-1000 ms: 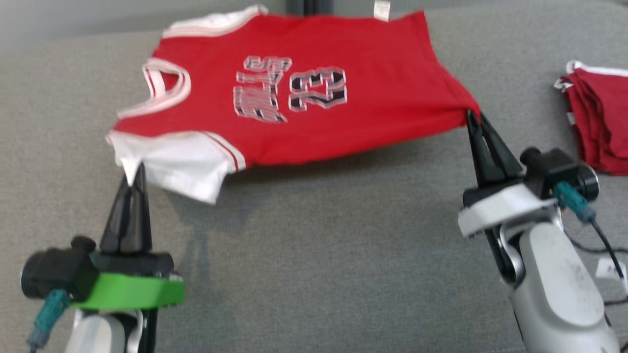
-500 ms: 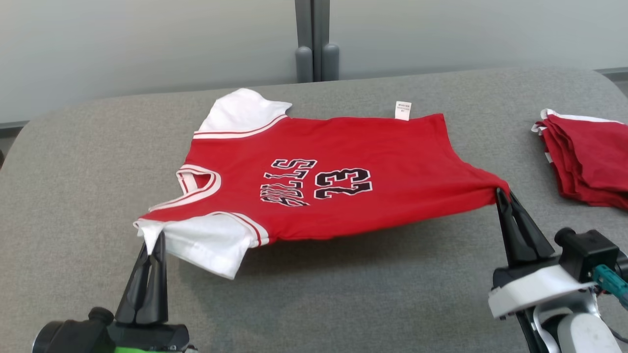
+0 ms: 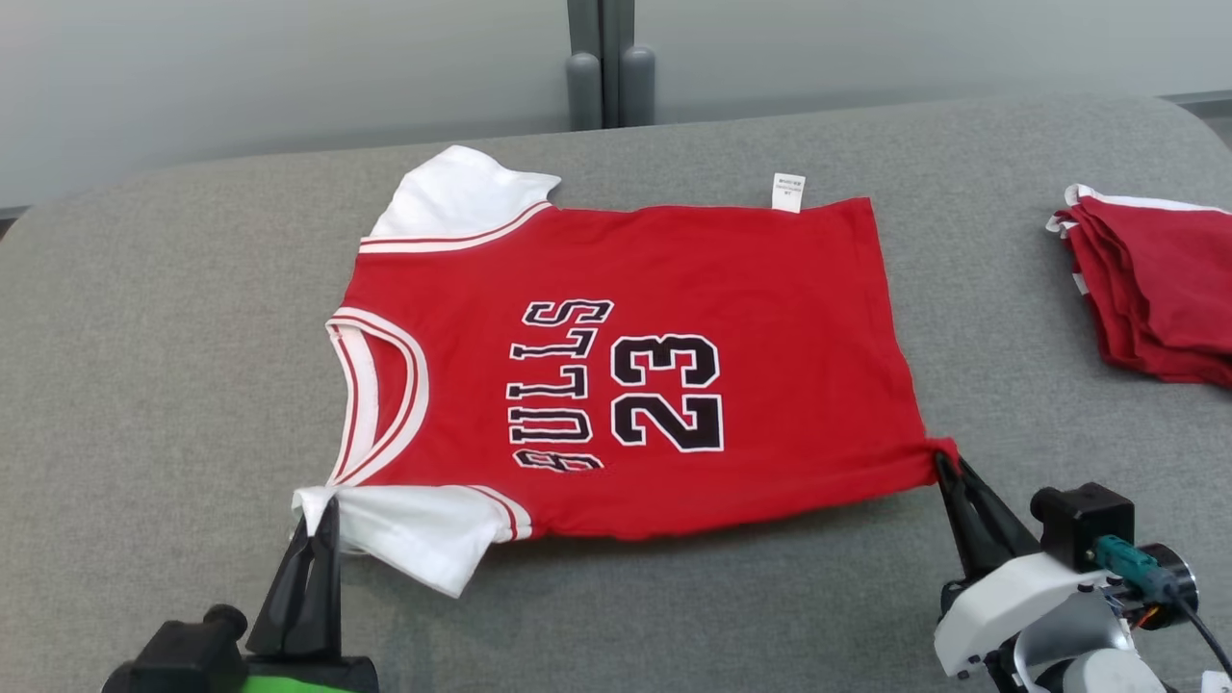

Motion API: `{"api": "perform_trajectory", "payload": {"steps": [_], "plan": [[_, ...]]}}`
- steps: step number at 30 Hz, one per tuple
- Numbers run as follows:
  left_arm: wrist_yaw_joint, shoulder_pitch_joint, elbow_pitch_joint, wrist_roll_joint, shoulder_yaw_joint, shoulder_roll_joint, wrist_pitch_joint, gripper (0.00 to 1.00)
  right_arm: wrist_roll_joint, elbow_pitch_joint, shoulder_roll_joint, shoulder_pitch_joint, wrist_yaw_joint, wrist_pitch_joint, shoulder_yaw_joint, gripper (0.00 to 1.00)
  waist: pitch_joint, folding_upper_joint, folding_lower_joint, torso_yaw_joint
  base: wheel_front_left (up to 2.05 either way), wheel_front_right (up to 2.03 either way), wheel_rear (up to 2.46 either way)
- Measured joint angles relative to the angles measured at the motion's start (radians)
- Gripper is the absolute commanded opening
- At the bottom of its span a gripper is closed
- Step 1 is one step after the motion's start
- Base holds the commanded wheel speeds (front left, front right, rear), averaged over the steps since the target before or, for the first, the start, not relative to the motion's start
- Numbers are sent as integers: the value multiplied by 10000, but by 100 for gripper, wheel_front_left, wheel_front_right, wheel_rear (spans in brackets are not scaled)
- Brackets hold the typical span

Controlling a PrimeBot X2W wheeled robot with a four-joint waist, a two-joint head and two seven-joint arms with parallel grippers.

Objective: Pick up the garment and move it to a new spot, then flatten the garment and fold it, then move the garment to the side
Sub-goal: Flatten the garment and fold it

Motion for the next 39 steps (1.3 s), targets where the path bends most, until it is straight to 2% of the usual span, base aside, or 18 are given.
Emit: {"api": "perform_trajectory", "payload": {"steps": [8, 14, 22, 29, 30, 31, 32, 33, 34, 36, 37, 39], "plan": [[-253, -1220, 1296, -107, -309, -17, -98, 0, -36, 1151, 2, -727, 0, 454, 228, 0, 295, 0, 0, 28, 0, 0, 0], [-405, -2714, 2464, 8, -612, -36, -184, 0, 19, 1801, 2, -1566, 0, 468, 196, 0, 585, 0, 0, -22, 0, 0, 0], [-485, -4497, 4115, 215, -702, -127, -629, 0, 4, 2801, 2, -2800, 0, 127, 77, 0, 1100, 0, 0, -238, 0, 0, 0], [-487, -5335, 5223, 301, -617, -245, -940, 0, 21, 3528, 2, -3437, 0, -222, 59, 0, 1527, 0, 0, -418, 0, 0, 0], [-487, -5400, 5338, 307, -602, -261, -980, 0, 44, 3593, 2, -3479, 0, -280, 73, 7, 1566, 0, 0, -437, 0, 0, 0], [-476, -5453, 5434, 322, -581, -274, -1005, 0, 88, 3676, 6, -3526, 0, -353, 90, 25, 1608, 0, 0, -458, 0, 0, 0], [-462, -5499, 5530, 336, -552, -291, -1012, 0, 100, 3747, 4, -3572, 0, -447, 121, 78, 1644, 0, 0, -477, 0, 0, 0], [-445, -5532, 5593, 336, -529, -311, -1018, 0, 115, 3787, 4, -3613, 0, -531, 136, 100, 1668, 0, 0, -488, 0, 0, 0], [-443, -5563, 5659, 339, -506, -332, -1020, 0, 132, 3816, 2, -3662, 0, -616, 157, 100, 1692, 0, 0, -498, 0, 0, 0], [-443, -5571, 5739, 353, -451, -339, -1047, 50, 192, 3822, 2, -3692, 0, -792, 182, 100, 1698, 0, 0, -500, 0, 0, 0], [-443, -5571, 5743, 353, -430, -343, -1049, 100, 234, 3814, 2, -3691, 0, -901, 174, 100, 1682, 0, 0, -493, 0, 0, 0], [-441, -5564, 5580, 353, -276, -382, -1051, 100, 318, 3747, 2, -3684, 0, -1156, 130, 100, 1636, 0, 0, -470, 0, 0, 0]]}}
